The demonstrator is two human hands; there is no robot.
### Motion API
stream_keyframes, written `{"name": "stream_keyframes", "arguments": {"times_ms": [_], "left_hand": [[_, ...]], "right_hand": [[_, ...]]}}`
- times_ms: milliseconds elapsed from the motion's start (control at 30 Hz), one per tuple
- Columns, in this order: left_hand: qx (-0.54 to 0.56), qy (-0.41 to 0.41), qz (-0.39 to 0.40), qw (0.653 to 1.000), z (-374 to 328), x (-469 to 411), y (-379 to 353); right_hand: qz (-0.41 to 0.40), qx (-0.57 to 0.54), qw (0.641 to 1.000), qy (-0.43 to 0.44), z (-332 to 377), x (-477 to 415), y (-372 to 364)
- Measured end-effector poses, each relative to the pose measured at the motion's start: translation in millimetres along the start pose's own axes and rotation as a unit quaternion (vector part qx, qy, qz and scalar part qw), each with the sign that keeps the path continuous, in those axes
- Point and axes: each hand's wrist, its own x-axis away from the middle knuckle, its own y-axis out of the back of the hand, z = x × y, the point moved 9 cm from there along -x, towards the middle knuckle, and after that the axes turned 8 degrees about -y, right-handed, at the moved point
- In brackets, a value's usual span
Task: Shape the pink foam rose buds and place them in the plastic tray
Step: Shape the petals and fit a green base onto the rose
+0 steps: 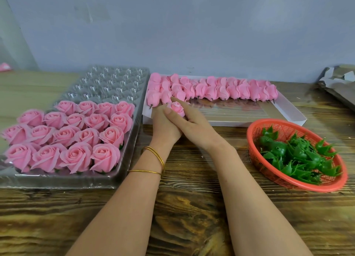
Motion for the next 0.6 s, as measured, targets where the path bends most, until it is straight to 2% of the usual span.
{"name": "stream_keyframes", "arguments": {"times_ms": [67, 167, 233, 333, 433, 600], "left_hand": [[-0.018, -0.002, 0.001, 1.000, -2, 0, 0], [-0.036, 0.004, -0.013, 0.999, -3, 0, 3], [-0.045, 0.000, -0.012, 0.999, -5, 1, 4], [-0.069, -0.032, -0.014, 0.997, -13, 2, 5], [-0.165, -0.057, 0.010, 0.985, -20, 1, 2], [-0.121, -0.033, -0.025, 0.992, -17, 3, 11]], "right_hand": [[-0.006, -0.042, 0.999, -0.007, 0, 1, 2], [-0.031, -0.171, 0.984, -0.024, -2, 0, 11], [-0.069, -0.195, 0.978, -0.024, -1, -1, 22], [-0.094, -0.145, 0.985, 0.007, 8, 1, 23], [-0.102, -0.075, 0.991, 0.036, 16, 3, 15], [-0.099, 0.009, 0.994, 0.048, 17, 3, 4]]}}
